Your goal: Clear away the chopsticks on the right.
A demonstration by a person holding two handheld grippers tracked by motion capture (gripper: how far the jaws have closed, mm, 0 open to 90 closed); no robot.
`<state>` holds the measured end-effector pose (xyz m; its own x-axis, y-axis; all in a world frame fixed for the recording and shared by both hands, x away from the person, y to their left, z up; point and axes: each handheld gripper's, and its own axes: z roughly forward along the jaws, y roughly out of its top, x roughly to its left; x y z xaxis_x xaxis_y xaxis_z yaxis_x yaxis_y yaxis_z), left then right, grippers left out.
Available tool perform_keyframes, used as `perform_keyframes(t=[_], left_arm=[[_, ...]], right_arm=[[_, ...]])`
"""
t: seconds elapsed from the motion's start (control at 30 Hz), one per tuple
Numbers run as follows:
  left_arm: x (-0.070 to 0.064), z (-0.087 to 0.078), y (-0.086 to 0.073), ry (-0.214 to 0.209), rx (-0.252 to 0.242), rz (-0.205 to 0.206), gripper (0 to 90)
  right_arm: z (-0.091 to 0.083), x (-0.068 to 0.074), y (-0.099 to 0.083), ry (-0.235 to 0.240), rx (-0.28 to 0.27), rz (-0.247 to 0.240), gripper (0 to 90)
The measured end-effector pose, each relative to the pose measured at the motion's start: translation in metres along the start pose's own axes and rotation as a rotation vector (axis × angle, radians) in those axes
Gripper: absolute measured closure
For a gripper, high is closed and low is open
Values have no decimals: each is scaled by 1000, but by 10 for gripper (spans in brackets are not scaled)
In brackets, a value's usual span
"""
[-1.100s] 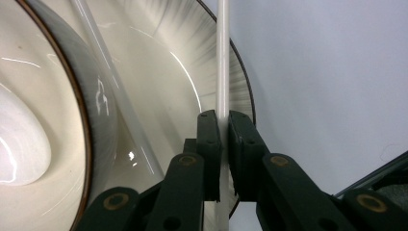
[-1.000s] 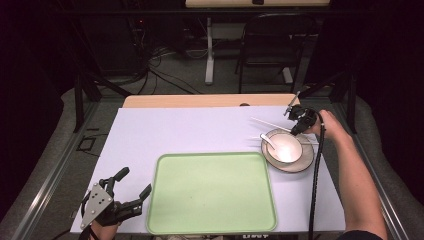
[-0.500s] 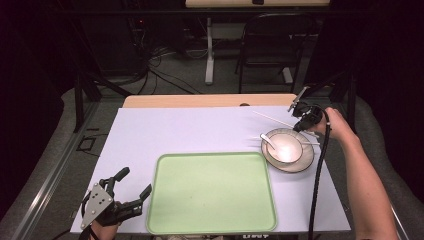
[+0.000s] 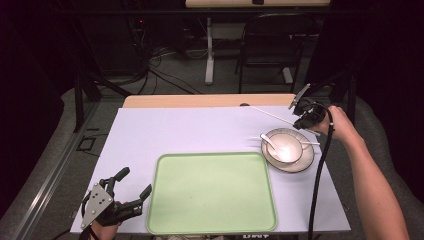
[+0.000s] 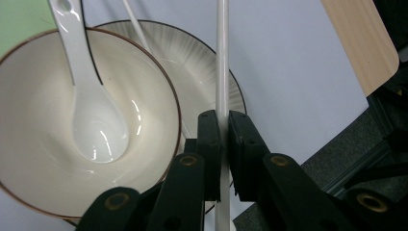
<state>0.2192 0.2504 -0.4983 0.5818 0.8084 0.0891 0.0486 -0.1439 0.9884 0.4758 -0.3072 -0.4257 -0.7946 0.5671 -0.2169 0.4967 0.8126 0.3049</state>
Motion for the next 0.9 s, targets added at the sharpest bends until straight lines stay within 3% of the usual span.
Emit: perform_keyframes(t=[0.13, 0.27, 0.57, 0.73, 0.9], left_arm=[[0, -1, 0, 0, 0, -1, 151], [0, -1, 0, 1, -3, -4, 151], [0, -1, 0, -3, -1, -1, 151], [0, -1, 0, -3, -1, 0, 151], [-1, 0, 0, -4, -1, 1, 151]], right_arm=[[-8, 10, 2, -9, -23, 22, 840], [-15, 16, 4, -11, -21, 16, 841], [-29, 43, 6, -36, -1, 53, 840], [-34, 59, 4, -41, -26, 98, 840], [-41, 71, 3, -42, -12, 130, 840]])
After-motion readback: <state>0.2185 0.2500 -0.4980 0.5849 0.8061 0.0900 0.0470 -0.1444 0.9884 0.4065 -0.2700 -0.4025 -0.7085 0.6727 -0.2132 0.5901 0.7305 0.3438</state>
